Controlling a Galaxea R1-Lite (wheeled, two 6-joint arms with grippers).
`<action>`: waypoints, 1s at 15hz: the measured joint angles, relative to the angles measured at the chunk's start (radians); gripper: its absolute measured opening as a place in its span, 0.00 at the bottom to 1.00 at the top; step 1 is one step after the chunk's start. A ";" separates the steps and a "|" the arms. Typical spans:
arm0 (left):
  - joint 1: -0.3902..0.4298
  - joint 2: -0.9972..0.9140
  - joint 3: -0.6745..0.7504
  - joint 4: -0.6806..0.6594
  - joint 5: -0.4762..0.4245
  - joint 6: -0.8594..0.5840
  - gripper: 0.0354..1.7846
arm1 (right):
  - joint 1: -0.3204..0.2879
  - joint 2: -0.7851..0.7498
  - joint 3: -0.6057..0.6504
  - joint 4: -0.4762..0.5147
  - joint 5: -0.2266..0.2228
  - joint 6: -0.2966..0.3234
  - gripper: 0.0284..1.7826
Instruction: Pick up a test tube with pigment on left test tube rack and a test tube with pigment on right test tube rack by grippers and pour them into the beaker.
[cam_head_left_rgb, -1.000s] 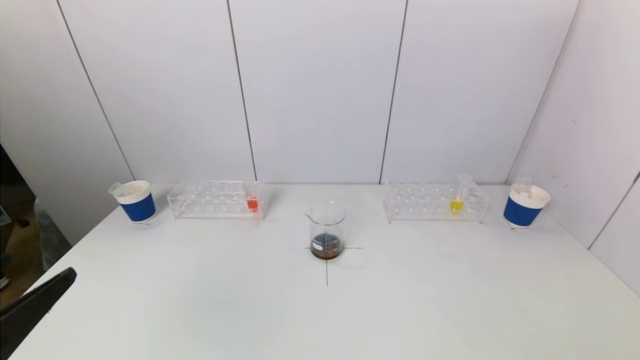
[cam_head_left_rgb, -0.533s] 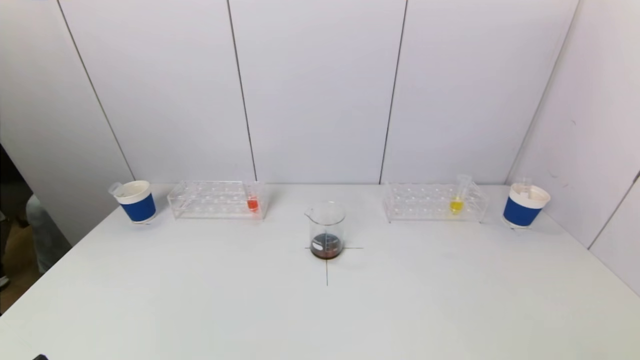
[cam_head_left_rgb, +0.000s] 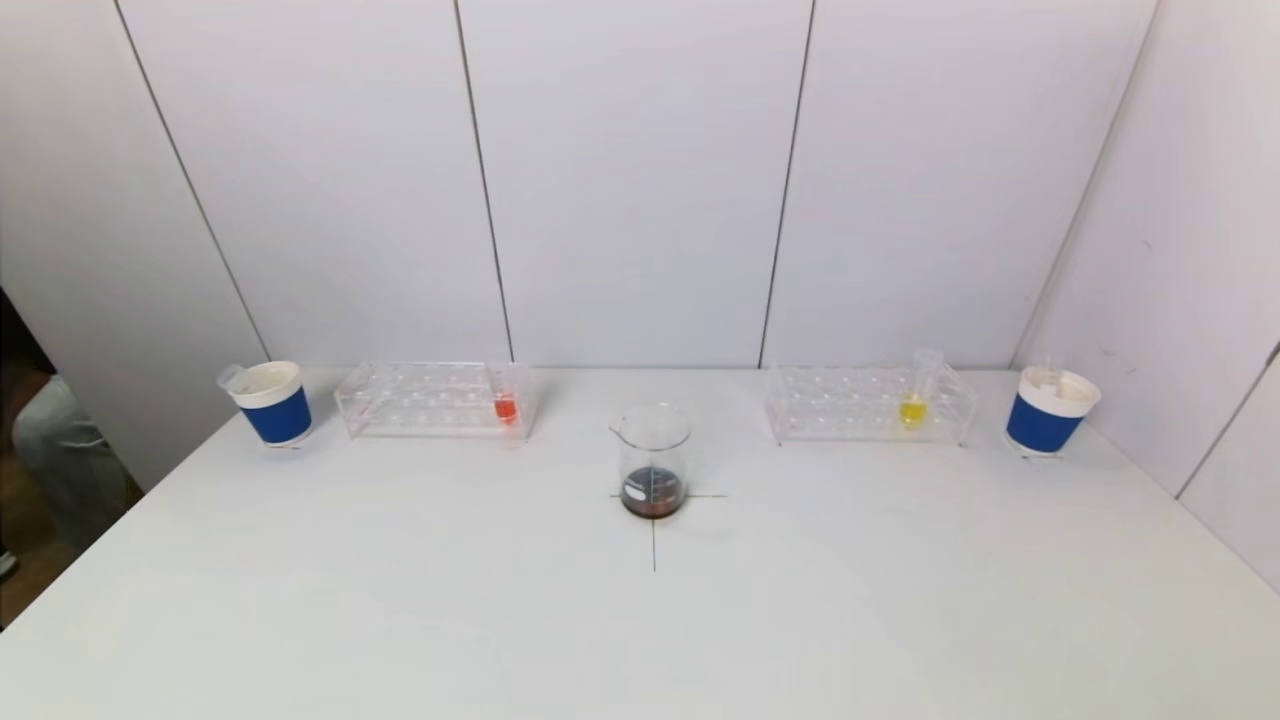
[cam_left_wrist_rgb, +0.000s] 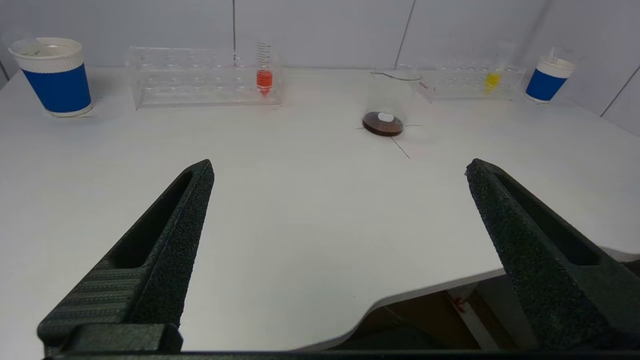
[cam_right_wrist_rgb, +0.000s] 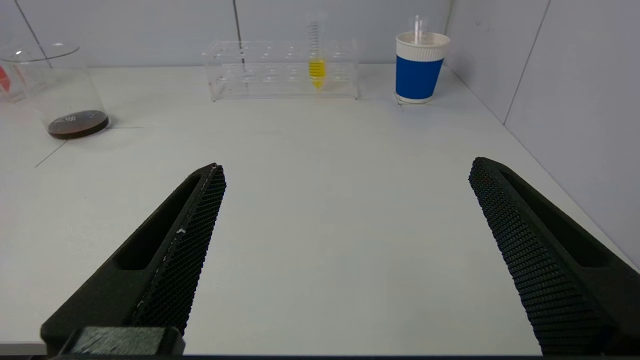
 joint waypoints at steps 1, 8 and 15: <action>-0.002 -0.026 0.007 0.030 0.007 0.001 0.99 | 0.000 0.000 0.000 0.000 0.000 0.000 0.99; -0.006 -0.082 0.123 0.031 0.291 0.133 0.99 | 0.000 0.000 0.000 0.000 0.000 0.000 0.99; -0.006 -0.082 0.286 -0.176 0.347 0.221 0.99 | 0.000 0.000 0.000 0.000 0.000 0.000 0.99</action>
